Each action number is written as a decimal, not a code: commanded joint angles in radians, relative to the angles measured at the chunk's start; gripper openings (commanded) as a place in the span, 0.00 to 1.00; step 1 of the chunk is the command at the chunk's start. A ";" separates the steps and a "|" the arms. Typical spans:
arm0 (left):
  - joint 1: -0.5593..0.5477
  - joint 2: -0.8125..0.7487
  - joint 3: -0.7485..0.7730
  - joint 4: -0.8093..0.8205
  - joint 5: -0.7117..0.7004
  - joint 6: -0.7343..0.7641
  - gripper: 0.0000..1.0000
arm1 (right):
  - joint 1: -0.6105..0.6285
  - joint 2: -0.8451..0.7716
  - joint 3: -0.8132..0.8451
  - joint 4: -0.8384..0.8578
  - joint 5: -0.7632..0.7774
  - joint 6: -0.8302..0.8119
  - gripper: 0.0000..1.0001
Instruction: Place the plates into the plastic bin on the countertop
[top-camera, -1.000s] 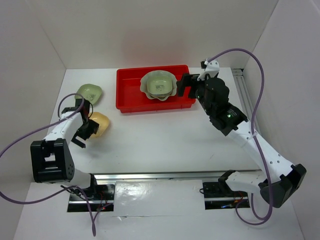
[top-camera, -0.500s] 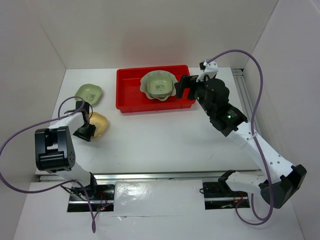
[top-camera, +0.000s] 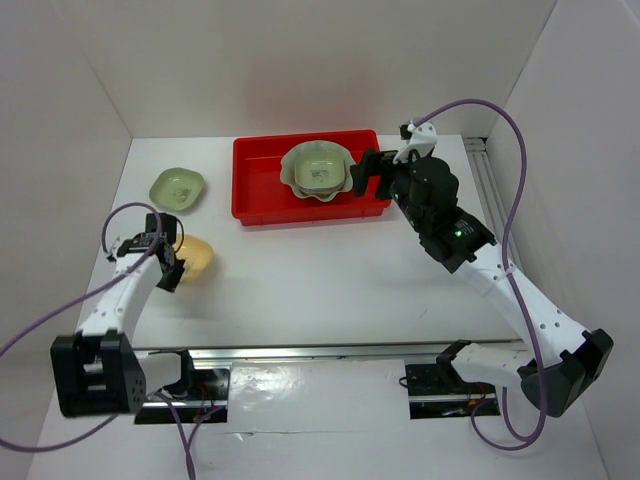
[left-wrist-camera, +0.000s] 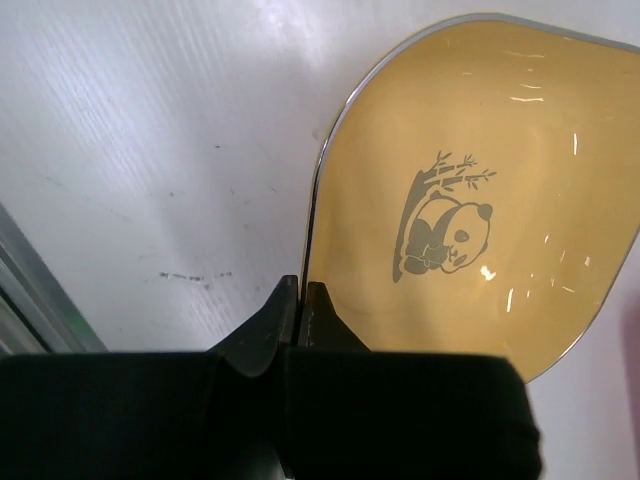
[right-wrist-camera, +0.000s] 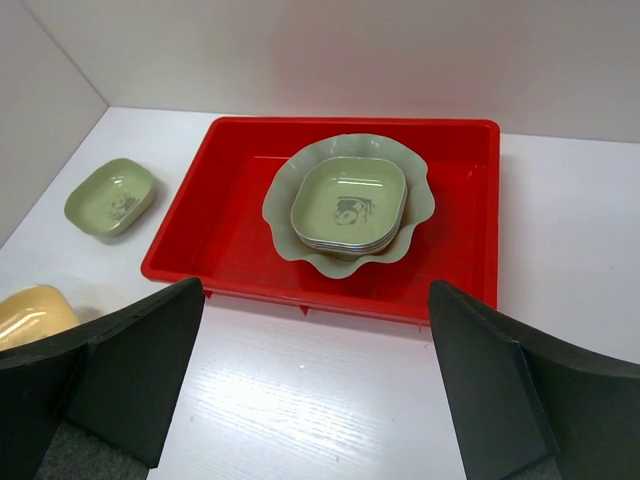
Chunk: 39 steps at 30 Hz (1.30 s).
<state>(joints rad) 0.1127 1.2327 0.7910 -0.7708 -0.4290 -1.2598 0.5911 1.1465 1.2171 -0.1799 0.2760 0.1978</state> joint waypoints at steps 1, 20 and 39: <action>-0.036 -0.207 0.124 -0.140 -0.071 0.051 0.00 | -0.004 -0.027 0.041 0.016 0.044 0.000 1.00; -0.297 0.805 1.309 0.295 0.515 0.657 0.00 | -0.022 -0.165 0.087 -0.095 0.199 0.031 1.00; -0.398 1.111 1.487 0.274 0.535 0.652 0.10 | -0.031 -0.146 0.055 -0.076 0.221 0.022 1.00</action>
<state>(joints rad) -0.2825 2.3531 2.2581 -0.5430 0.1081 -0.6270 0.5648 0.9939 1.2625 -0.2710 0.4801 0.2337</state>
